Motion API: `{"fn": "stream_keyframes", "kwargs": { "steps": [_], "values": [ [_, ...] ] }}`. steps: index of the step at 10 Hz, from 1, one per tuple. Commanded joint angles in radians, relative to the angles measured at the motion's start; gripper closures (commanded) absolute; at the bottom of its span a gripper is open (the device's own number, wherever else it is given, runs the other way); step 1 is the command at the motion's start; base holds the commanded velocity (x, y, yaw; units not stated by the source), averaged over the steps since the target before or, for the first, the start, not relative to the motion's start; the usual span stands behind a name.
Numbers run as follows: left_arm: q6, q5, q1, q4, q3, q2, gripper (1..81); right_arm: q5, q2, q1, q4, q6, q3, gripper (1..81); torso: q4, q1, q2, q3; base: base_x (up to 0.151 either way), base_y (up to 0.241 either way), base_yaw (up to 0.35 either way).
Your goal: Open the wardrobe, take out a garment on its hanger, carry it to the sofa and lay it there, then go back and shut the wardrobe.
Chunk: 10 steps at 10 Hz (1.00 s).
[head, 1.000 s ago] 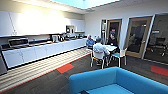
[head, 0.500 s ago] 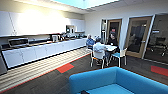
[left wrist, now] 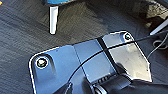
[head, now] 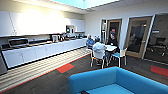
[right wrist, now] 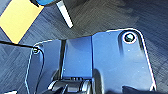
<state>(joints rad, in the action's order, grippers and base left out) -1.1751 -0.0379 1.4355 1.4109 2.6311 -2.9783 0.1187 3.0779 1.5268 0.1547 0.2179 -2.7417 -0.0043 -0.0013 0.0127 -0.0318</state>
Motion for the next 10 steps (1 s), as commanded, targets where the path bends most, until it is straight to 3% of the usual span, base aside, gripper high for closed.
{"fn": "stream_keyframes", "kwargs": {
  "steps": [1,5,10],
  "values": [
    [0.005,0.032,-0.068,0.005,-0.003,0.002,1.0,-0.04,0.003,-0.056,-0.007,0.0,0.002,1.0,0.0,0.001,0.0,0.0,0.0,0.0,0.0],
    [0.005,0.032,-0.068,-0.001,-0.003,0.005,1.0,-0.04,0.001,-0.056,-0.007,0.0,0.002,1.0,0.0,0.001,0.0,0.0,0.0,0.0,0.0],
    [0.005,0.032,-0.068,0.005,-0.003,0.004,1.0,-0.04,0.003,-0.058,-0.007,0.0,0.002,1.0,0.0,0.001,0.0,0.0,0.0,0.0,0.308]
  ]
}}
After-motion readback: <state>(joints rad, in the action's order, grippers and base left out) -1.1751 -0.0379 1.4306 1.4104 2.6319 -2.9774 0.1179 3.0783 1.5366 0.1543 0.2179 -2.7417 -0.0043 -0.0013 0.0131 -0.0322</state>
